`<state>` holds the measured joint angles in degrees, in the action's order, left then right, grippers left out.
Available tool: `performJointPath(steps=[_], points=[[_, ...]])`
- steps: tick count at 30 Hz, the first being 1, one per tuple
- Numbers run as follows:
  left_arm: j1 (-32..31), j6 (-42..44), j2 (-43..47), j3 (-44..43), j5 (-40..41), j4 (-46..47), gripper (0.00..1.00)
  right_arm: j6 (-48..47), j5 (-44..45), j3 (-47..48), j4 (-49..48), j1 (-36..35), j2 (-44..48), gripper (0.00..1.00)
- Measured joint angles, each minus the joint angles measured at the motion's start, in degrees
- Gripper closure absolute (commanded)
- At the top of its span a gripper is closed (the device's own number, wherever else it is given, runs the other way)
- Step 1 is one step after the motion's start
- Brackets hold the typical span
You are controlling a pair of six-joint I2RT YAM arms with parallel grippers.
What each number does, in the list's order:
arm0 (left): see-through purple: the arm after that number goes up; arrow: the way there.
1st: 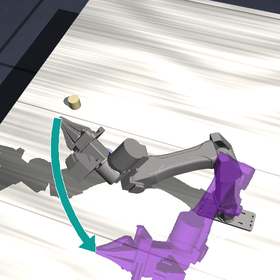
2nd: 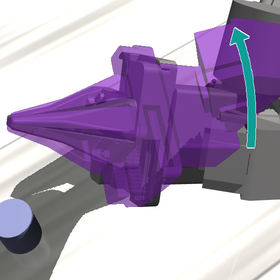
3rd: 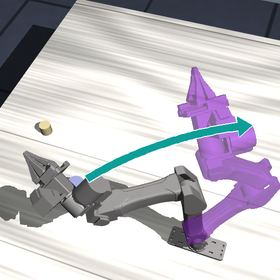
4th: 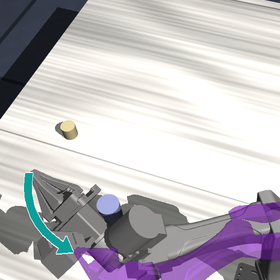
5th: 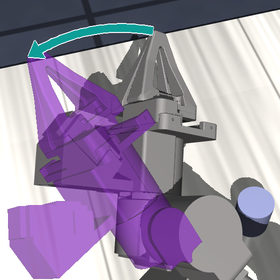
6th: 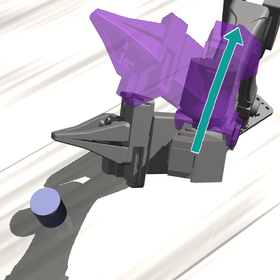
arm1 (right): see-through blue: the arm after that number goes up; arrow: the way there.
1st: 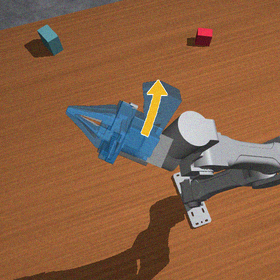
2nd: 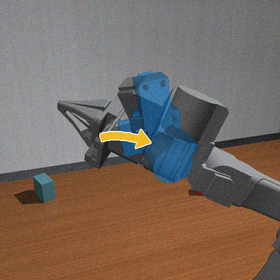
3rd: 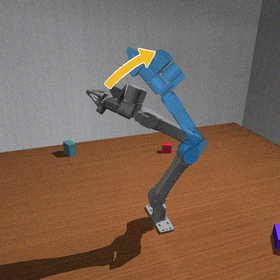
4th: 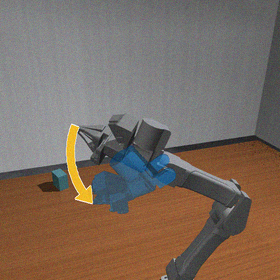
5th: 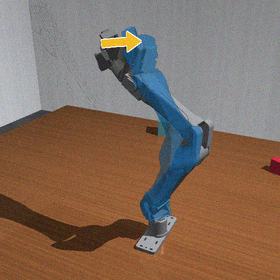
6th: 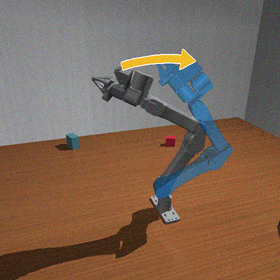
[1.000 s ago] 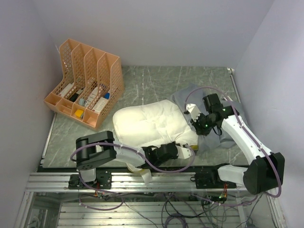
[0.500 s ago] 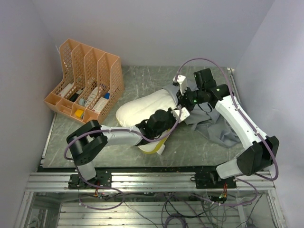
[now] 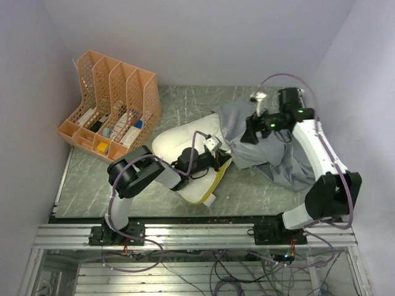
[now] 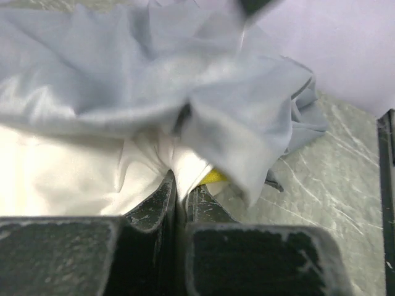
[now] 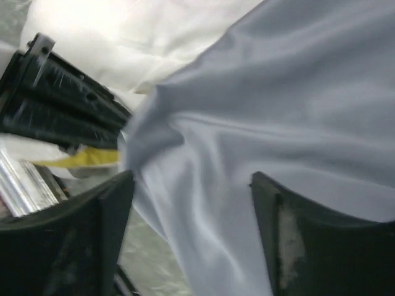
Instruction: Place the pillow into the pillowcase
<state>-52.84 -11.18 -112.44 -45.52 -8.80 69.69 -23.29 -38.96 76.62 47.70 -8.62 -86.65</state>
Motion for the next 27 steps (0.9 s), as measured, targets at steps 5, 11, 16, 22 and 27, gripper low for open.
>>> performJointPath(steps=[5,11,16,22,27], points=[[3.2,-7.0,-1.6,1.2,-4.5,4.7,0.93,-10.1,-2.7,4.2,2.7,7.0,8.8,0.0],[6.0,-9.7,1.8,-0.4,-7.3,0.5,0.93,-30.7,0.3,-5.2,3.0,7.3,21.9,0.0],[7.1,-9.9,4.8,-3.6,-9.1,-5.5,0.93,-51.0,4.4,-13.6,4.9,9.2,19.8,0.0],[10.1,-10.9,6.8,-7.5,-12.9,-11.9,0.93,-63.3,6.5,-13.6,-1.0,9.6,14.8,0.0],[11.9,-10.8,7.3,-12.6,-16.5,-18.6,0.93,-63.1,8.2,-16.3,-14.1,8.3,10.7,0.11]])
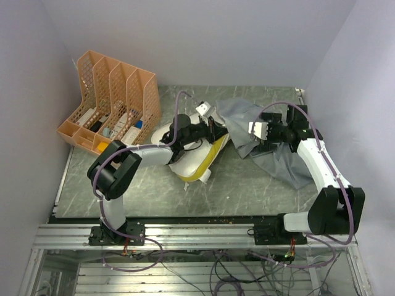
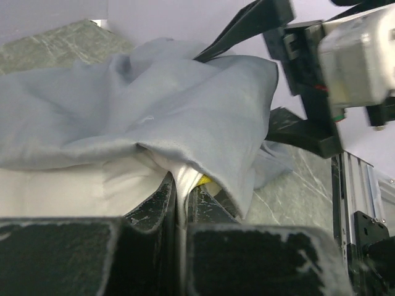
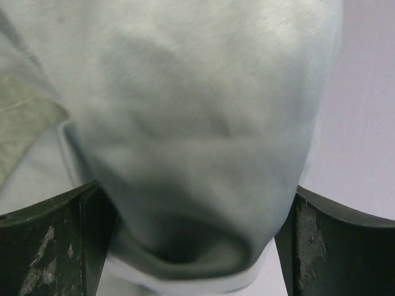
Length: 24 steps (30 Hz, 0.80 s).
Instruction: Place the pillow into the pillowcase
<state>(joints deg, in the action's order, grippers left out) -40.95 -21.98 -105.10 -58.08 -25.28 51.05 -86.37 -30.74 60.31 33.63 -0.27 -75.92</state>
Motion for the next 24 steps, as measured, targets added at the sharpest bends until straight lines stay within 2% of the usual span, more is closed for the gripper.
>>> performJointPath(steps=[5,8,10,13,18,20,24], points=[[1.2,0.2,0.1,-5.5,-3.2,-7.0,0.93,5.5,-1.0,3.4,-4.6,-0.5,-4.4,0.53],[2.1,0.1,0.2,-9.5,-4.9,-11.3,0.93,8.5,-3.1,9.9,-2.1,-0.5,-6.4,0.76],[2.7,-0.5,0.8,-11.9,-6.0,-13.6,0.93,10.1,-4.7,14.6,1.9,-0.4,-6.7,0.85],[3.0,-2.0,2.4,-15.1,-7.7,-16.4,0.93,12.6,-6.1,23.4,11.1,-0.5,-6.9,0.91],[2.6,-4.8,5.8,-21.7,-10.2,-22.0,0.93,15.4,-6.3,46.7,30.6,-2.2,-10.7,0.92],[2.6,-5.6,7.0,-23.3,-10.9,-23.9,0.93,17.4,-4.8,50.0,33.6,-4.9,-10.8,0.91],[3.3,-5.6,8.4,-24.1,-10.7,-29.1,0.91,22.5,-1.7,48.6,36.5,-8.8,-12.2,0.92]])
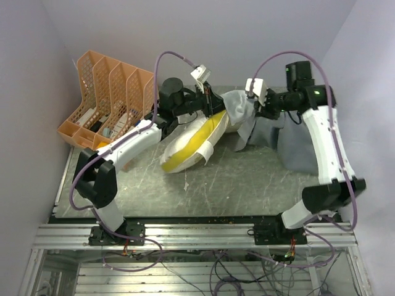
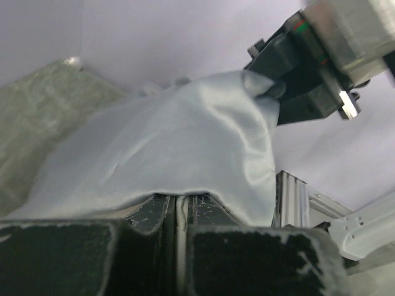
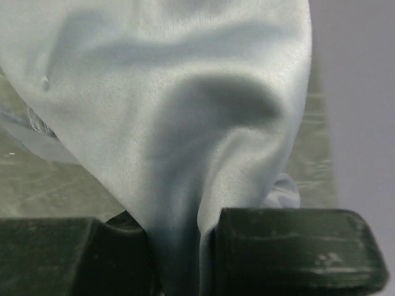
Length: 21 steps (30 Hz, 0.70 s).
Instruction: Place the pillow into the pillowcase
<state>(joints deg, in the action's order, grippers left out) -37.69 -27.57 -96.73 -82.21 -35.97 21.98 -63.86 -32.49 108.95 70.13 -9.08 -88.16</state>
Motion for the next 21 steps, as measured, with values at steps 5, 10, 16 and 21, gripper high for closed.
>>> performJointPath(steps=[5,10,16,21], points=[[3.3,3.1,-3.1,0.0,5.9,-9.4,0.53,8.6,0.8,-3.4,-1.9,-0.9,-11.4,0.92],[4.9,9.8,-3.2,-0.4,14.0,-16.4,0.23,14.6,0.7,-0.7,-2.1,-1.5,-20.1,0.92],[5.4,21.4,7.5,-0.7,28.2,-25.1,0.02,15.3,-0.1,7.1,-1.7,-0.6,-24.2,0.92],[7.1,28.3,26.6,4.7,35.2,-27.1,0.01,15.0,-0.3,6.9,-2.0,-0.5,-24.2,0.92]])
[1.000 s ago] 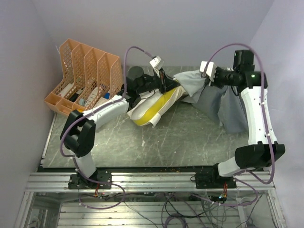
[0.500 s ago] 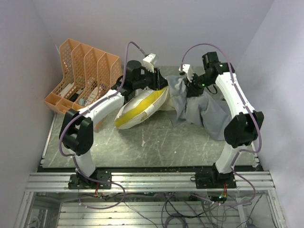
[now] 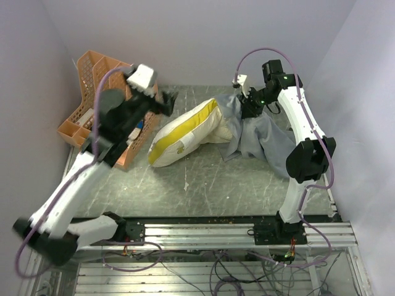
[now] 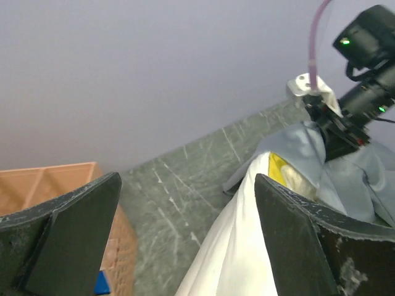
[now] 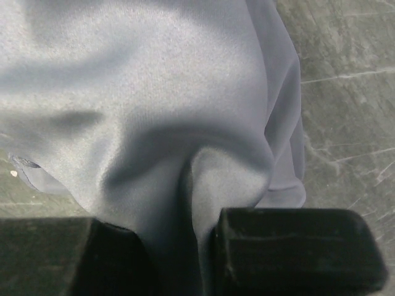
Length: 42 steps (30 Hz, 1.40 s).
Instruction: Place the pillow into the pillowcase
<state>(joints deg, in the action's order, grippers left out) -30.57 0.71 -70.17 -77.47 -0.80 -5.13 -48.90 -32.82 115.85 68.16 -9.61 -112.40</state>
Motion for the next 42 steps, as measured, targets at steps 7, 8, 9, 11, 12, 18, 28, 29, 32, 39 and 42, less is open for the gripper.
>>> performJointPath(steps=[7,8,9,11,12,18,28,29,32,39,42], points=[[0.2,5.4,24.5,19.6,-4.6,1.7,0.07,-1.0,-0.2,0.3,0.0,0.0,-1.1,0.91],[0.2,5.5,25.2,21.0,-6.0,0.6,0.06,-1.0,-0.2,0.3,0.0,0.0,-1.1,0.91],[0.2,5.5,25.2,21.6,-7.2,-0.6,0.06,-1.1,-0.2,0.3,0.0,0.0,-1.1,0.91],[0.2,5.3,23.5,21.6,-10.2,-3.2,0.06,-1.1,-0.2,0.3,0.0,0.0,-1.1,0.91],[0.2,5.2,22.7,21.1,-11.1,-4.4,0.06,-1.2,-0.2,0.3,0.0,0.0,-1.1,0.91],[0.2,2.5,9.4,4.6,-14.4,-15.5,0.06,-1.3,0.0,0.2,-0.2,0.0,-1.1,0.9],[-8.5,1.3,-19.2,-27.3,-10.6,-30.6,0.06,-1.2,0.3,-1.2,-1.2,0.1,-1.0,0.89],[-9.3,1.7,-22.2,-29.0,-9.6,-32.5,0.06,-1.2,0.3,-1.2,-1.2,0.1,-1.0,0.88],[-10.5,2.9,-29.6,-32.8,-6.6,-38.5,0.02,-1.0,0.3,-1.2,-1.6,0.1,-1.0,0.87],[-11.2,4.8,-35.7,-37.0,-2.4,-46.4,0.85,0.5,0.2,0.3,-1.7,0.1,-1.0,0.59],[-10.7,5.6,-35.7,-37.7,-2.2,-47.3,0.93,1.4,-0.7,3.3,-1.6,0.5,-1.1,0.38]])
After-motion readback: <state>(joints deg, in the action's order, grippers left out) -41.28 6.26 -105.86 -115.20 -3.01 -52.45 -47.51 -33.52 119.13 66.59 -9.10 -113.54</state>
